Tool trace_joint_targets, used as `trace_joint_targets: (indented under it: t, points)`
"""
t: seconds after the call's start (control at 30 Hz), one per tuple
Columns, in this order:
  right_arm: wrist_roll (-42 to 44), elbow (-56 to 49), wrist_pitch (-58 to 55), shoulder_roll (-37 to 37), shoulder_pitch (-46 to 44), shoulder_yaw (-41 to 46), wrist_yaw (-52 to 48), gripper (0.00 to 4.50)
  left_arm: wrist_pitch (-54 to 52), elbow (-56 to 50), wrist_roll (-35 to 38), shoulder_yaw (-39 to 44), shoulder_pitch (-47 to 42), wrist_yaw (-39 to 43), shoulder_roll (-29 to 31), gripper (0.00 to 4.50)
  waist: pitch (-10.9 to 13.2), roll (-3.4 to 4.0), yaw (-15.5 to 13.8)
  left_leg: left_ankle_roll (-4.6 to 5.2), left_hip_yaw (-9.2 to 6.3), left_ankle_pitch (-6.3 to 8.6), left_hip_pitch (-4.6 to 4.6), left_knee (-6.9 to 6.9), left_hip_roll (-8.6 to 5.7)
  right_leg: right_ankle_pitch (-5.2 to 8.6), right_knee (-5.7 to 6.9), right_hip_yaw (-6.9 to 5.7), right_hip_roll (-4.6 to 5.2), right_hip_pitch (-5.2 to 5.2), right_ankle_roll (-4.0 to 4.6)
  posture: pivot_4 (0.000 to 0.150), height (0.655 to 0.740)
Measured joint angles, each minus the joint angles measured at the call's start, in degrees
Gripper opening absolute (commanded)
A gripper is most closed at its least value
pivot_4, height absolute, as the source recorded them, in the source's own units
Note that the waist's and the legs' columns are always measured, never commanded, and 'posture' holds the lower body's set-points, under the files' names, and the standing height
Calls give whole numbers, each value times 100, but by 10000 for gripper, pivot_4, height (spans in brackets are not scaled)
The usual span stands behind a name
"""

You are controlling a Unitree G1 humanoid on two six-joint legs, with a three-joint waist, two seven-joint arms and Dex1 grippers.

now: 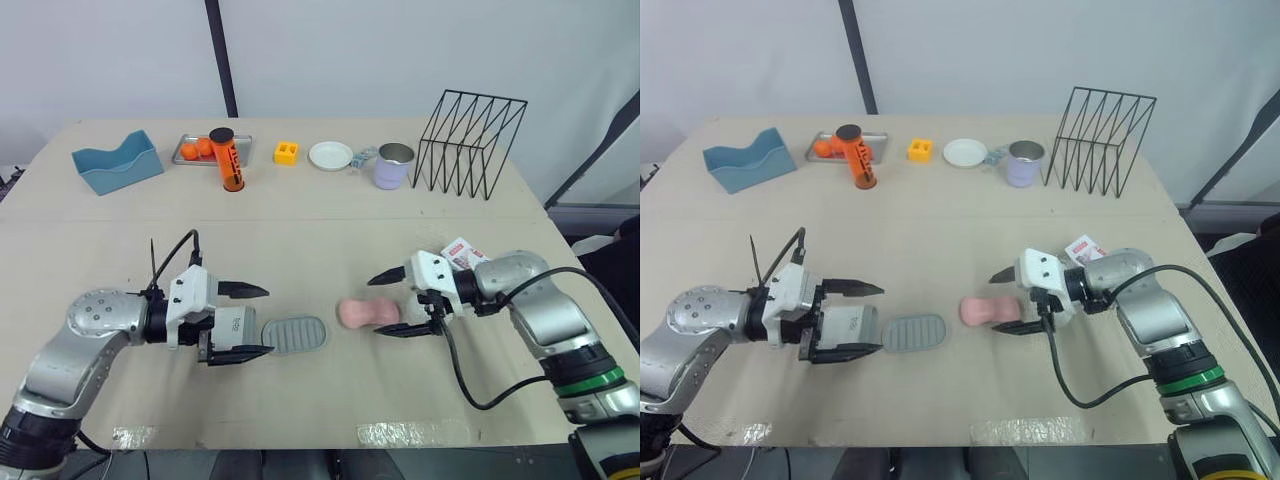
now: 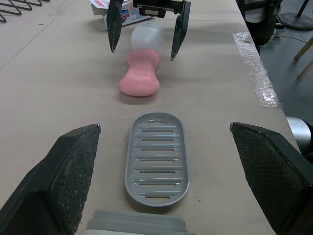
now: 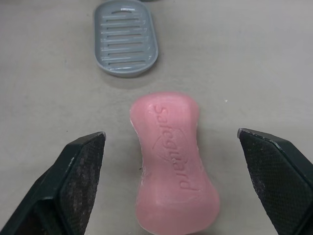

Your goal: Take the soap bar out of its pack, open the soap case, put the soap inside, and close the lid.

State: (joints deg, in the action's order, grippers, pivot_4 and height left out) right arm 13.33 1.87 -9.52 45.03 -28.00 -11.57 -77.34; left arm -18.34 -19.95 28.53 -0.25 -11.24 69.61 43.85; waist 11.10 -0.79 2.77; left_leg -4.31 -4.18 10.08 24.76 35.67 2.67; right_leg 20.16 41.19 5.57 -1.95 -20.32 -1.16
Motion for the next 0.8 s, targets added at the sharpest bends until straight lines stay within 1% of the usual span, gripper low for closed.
trace_joint_targets:
  t: [0.1,0.13,0.2,0.33,0.8]
  points:
    - [-136,0,9,-2,-18,-90,22,45000,103,-12,-52,-9,176,-77,-62,44942,0,0,-2,0,-1,0,-3,0,1,0,0,-1,-1,4,0,1500,7400]
    - [-348,11,77,-55,-61,-247,72,45000,263,-12,-123,-81,275,-165,-220,44942,0,0,-2,0,-1,0,-4,0,-1,0,0,0,0,6,0,1500,7400]
    - [-589,65,79,-114,-119,-412,169,45000,351,-48,-182,-180,369,-269,-318,44942,0,0,-2,0,-1,0,-5,-2,0,0,-1,-2,0,6,0,1500,7400]
    - [-769,126,54,-187,-177,-492,272,45000,495,-141,-275,-254,523,-348,-442,44942,0,0,0,0,1,0,-6,-3,-1,0,-1,1,1,6,0,1500,7400]
    - [-921,185,-195,-293,-248,-599,270,45000,452,-263,-351,-412,525,-549,-453,44942,0,0,-2,-1,0,0,-8,-4,-1,0,-1,0,1,8,0,1500,7400]
